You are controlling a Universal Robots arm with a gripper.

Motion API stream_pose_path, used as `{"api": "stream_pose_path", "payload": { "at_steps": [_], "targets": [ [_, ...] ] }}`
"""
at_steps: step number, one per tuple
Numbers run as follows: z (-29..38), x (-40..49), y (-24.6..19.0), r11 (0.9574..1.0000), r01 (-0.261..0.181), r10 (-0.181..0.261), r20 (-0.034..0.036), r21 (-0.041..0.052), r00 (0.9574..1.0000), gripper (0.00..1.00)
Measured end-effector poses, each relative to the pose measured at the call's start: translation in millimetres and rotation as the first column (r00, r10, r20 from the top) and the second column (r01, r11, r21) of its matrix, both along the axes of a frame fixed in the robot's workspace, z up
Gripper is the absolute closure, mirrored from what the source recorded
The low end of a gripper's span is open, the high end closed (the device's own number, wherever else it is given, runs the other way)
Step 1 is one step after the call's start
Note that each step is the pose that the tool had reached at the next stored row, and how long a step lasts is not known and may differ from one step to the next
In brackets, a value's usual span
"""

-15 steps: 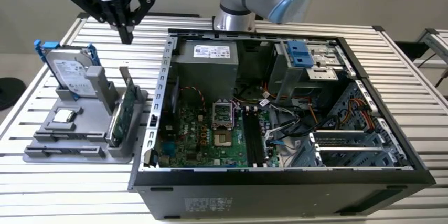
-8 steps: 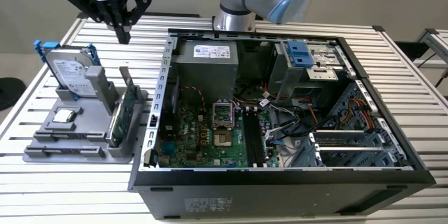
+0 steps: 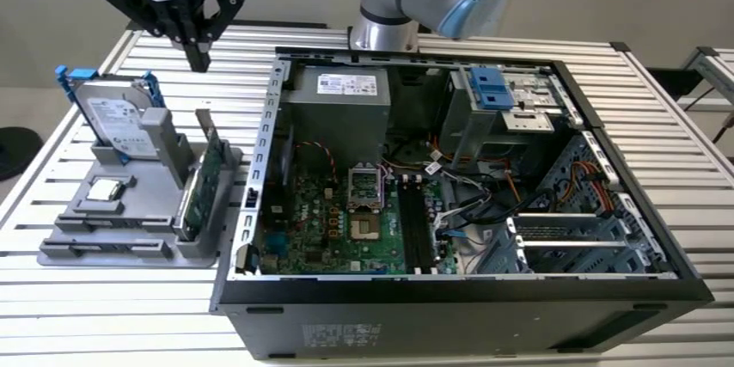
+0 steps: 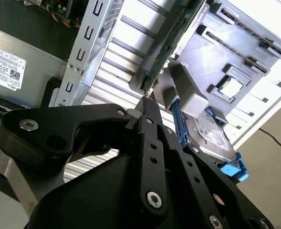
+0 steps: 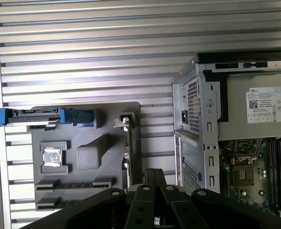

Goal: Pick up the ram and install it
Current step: 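Reach for the ram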

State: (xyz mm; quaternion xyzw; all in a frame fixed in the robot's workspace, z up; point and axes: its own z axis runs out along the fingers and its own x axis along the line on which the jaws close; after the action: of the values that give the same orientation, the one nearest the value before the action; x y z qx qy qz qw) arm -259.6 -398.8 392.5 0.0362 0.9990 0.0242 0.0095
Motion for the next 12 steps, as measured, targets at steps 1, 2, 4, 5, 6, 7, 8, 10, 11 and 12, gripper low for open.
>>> {"api": "stream_pose_path", "payload": {
  "at_steps": [1,2,4,5,6,7,8,10,11,12],
  "targets": [
    [0.0,-1.0,0.0,1.0,0.0,0.0,0.0001,0.0,1.0,1.0],
    [-0.1,-2.1,0.0,1.0,0.0,0.0,0.0001,0.0,1.0,1.0],
    [-0.1,-4.8,0.0,1.0,0.0,0.0,0.0,0.0,1.0,1.0],
    [-0.1,-6.4,0.0,1.0,0.0,0.0,0.0001,0.0,1.0,1.0],
    [-0.1,-8.1,0.0,1.0,0.0,0.0,0.0,0.0,1.0,1.0],
    [-0.1,-9.8,0.0,1.0,0.0,0.0,0.0,0.0,1.0,1.0],
    [-0.1,-11.3,0.0,1.0,0.0,0.0,0.0001,0.0,1.0,1.0],
    [-0.1,-14.6,0.0,1.0,0.0,0.0,0.0001,0.0,1.0,1.0],
    [-0.1,-16.4,0.0,1.0,0.0,0.0,0.0,0.0,1.0,1.0],
    [-0.1,-18.0,0.0,1.0,0.0,0.0,0.0,0.0,1.0,1.0]
  ]
}}
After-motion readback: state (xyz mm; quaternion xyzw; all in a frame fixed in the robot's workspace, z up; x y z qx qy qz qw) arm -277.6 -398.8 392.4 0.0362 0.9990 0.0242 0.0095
